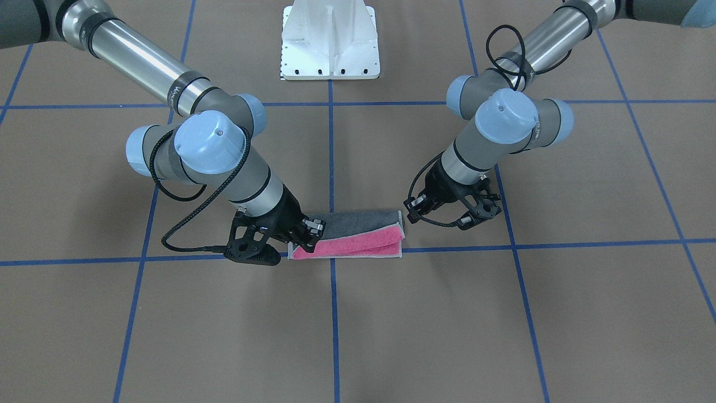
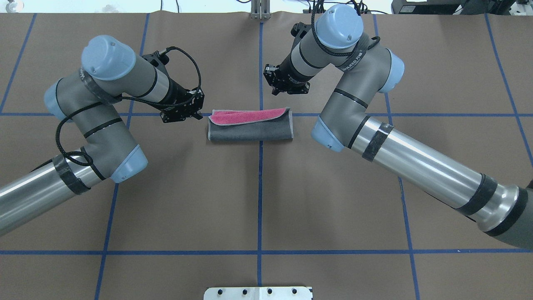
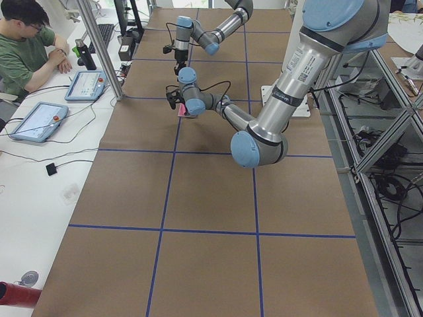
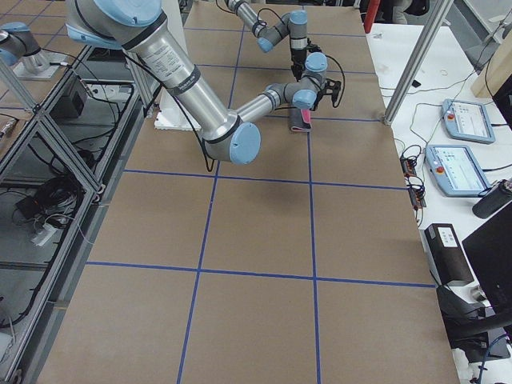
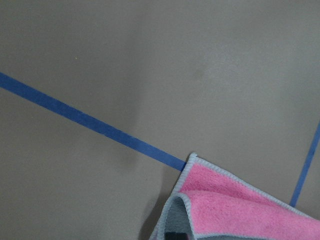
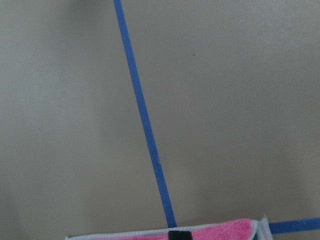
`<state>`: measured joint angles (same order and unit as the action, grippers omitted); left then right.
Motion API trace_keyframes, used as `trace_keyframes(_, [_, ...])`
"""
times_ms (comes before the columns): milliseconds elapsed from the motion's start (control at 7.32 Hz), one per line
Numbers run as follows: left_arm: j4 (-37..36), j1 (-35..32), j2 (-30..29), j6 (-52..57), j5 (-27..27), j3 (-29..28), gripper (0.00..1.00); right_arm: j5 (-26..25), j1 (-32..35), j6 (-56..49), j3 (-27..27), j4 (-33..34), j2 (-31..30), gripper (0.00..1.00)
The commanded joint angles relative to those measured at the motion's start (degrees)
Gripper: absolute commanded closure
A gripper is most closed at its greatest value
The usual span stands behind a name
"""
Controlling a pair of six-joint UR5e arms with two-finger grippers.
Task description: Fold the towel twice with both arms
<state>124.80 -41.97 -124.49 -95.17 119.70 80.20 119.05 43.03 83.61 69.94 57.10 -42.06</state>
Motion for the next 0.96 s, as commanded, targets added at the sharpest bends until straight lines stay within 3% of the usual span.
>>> trace_keyframes(0, [2.5,1.0,-0.7,-0.2,-0.1,-2.5,1.00,0.0,0.1,0.0,0.3,0.0,-0.1,1.00])
trace_keyframes(410, [2.5,1.1,-4.3,-0.2,-0.1,-6.8,1.00,0.0,0.3,-0.1,0.4,0.0,-0.5,1.00])
trace_keyframes(820, [2.5,1.5,-4.3,-0.2,-0.1,-6.8,1.00,0.0,0.6,-0.1,0.4,-0.1,-0.6,1.00])
